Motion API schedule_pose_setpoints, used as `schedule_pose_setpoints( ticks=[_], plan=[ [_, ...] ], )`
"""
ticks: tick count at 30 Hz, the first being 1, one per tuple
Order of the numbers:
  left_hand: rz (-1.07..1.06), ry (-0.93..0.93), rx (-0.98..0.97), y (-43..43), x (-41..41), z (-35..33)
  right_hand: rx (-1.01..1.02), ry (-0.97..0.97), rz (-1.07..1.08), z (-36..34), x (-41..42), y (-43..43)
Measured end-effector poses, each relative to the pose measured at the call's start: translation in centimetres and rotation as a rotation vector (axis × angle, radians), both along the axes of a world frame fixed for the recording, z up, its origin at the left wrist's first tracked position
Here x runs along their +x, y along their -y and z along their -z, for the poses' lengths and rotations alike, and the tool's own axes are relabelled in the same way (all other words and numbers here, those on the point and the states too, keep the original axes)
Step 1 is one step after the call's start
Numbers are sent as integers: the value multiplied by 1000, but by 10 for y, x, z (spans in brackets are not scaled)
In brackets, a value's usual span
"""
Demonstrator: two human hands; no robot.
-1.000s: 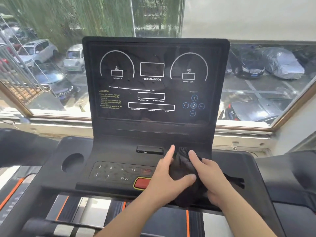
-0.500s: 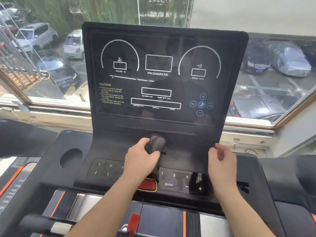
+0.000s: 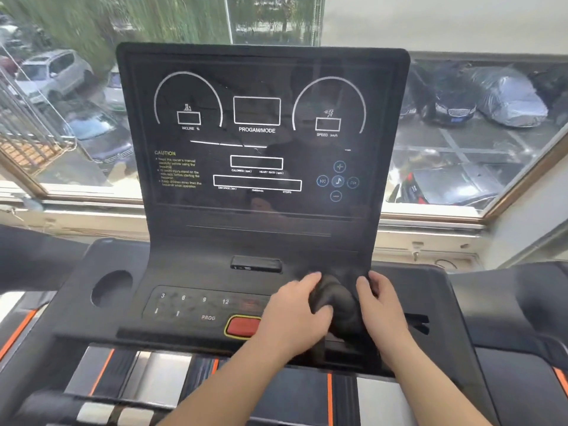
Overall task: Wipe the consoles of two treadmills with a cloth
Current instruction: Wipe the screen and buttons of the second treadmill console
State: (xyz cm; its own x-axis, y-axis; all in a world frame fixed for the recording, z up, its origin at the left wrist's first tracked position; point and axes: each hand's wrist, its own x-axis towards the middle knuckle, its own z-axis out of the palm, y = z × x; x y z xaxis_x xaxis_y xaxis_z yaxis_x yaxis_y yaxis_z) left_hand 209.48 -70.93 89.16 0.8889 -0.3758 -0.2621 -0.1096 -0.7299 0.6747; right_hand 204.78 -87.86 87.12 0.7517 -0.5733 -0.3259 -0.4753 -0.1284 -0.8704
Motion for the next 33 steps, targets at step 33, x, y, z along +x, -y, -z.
schedule_pose_setpoints(
  ticks=[33],
  plan=[
    [-250,384,460,-131,6,39,-275,102,70,-3,-1,-15]
  ],
)
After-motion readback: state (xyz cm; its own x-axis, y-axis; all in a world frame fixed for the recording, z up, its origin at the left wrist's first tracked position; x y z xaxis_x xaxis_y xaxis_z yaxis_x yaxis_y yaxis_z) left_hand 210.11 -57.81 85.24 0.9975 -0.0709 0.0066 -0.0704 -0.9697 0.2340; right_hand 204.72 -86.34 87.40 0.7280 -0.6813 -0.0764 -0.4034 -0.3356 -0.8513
